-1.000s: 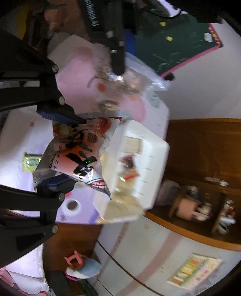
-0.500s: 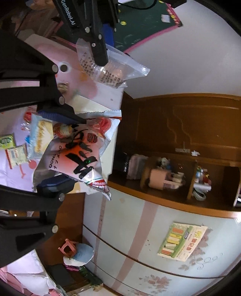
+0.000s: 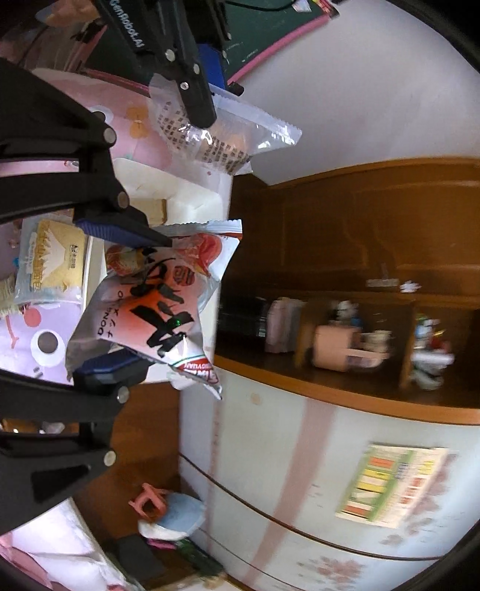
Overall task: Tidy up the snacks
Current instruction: 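Lift the cookie box and chip bag toward the white tray, then lower both held packs into the tray and open both tools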
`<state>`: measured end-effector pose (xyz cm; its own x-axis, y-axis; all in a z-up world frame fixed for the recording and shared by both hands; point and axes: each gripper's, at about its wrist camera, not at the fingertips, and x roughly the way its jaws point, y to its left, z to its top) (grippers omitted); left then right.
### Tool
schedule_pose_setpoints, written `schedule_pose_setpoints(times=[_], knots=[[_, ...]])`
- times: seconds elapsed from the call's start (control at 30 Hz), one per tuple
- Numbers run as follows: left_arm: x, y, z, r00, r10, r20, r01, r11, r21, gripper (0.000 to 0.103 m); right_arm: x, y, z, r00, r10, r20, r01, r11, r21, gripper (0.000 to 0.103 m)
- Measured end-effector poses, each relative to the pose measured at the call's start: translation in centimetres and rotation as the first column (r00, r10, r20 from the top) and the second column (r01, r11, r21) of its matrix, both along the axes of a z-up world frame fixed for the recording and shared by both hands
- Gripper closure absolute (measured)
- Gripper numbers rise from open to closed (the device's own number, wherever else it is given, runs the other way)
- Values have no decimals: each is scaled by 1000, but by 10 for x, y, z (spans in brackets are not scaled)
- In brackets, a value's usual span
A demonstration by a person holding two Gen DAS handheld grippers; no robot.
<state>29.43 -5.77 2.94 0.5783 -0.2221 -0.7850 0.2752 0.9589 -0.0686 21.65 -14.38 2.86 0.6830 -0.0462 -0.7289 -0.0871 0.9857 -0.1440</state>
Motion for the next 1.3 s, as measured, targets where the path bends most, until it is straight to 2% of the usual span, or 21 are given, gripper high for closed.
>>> schedule_pose_setpoints(times=[0.23,0.33,0.4,0.47,0.53,0.77,0.9,1.03,1.3], knots=[[56,-8,-57,991,47,-121,-44,999,29,78,62,-18,-53,985,-19,-174,30,998,58,49],[72,-14,-75,991,75,-110,-62,991,120,79,84,-21,-72,967,5,-254,25,993,115,47],[79,-19,-83,992,82,-95,-64,982,175,70,94,-22,-86,952,9,-305,32,991,129,44],[81,-21,-86,993,84,-88,-64,977,204,32,98,-22,-93,948,1,-318,35,994,107,36],[81,-20,-85,993,101,-64,-85,973,216,25,98,-22,-96,951,7,-310,23,995,95,32],[71,-7,-86,983,150,-101,-128,971,200,25,98,-34,-96,949,7,-316,28,994,106,31],[55,2,-78,984,156,-88,-136,970,201,24,91,-41,-92,950,5,-311,35,992,121,31],[39,13,-70,983,160,-89,-142,973,183,23,75,-40,-80,959,6,-283,27,993,112,31],[-13,43,-40,992,119,-52,-112,987,116,23,14,-29,-42,978,-34,-205,55,993,99,31]])
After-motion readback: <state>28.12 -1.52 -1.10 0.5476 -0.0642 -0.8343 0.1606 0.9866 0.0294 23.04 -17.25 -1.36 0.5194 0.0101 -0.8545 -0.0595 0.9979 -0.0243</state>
